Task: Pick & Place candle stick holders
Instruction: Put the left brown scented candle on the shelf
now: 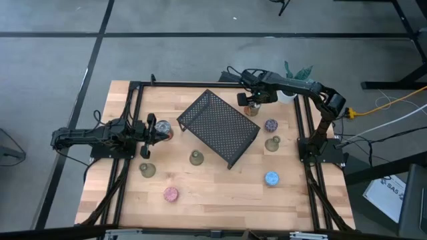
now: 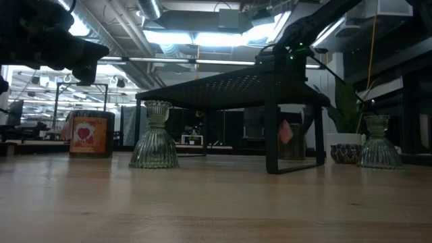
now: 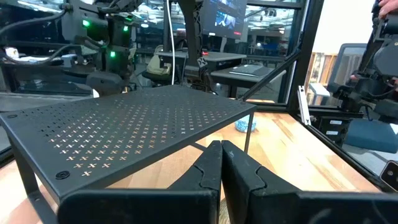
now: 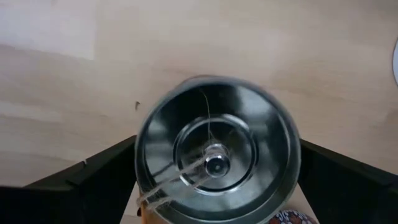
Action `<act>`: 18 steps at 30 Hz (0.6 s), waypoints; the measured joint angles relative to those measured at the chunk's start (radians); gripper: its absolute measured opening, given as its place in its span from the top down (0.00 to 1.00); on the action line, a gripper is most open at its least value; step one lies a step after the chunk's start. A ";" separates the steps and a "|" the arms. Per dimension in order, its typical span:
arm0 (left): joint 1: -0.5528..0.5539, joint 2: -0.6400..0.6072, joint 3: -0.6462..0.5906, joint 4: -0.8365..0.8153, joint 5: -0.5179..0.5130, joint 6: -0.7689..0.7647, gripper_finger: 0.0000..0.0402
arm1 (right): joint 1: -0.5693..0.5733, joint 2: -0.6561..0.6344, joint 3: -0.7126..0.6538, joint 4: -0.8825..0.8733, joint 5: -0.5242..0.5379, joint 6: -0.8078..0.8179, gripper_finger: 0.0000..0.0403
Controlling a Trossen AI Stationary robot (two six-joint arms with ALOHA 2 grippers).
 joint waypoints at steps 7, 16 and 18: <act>0.000 0.000 0.000 0.000 0.000 0.000 1.00 | 0.003 0.000 -0.006 0.007 0.009 0.000 0.01; 0.000 0.000 0.000 0.000 0.000 0.000 1.00 | 0.003 0.000 -0.006 0.017 0.011 0.000 0.05; 0.000 0.000 0.000 0.000 0.000 0.000 1.00 | 0.003 0.000 -0.006 0.017 0.011 0.000 0.07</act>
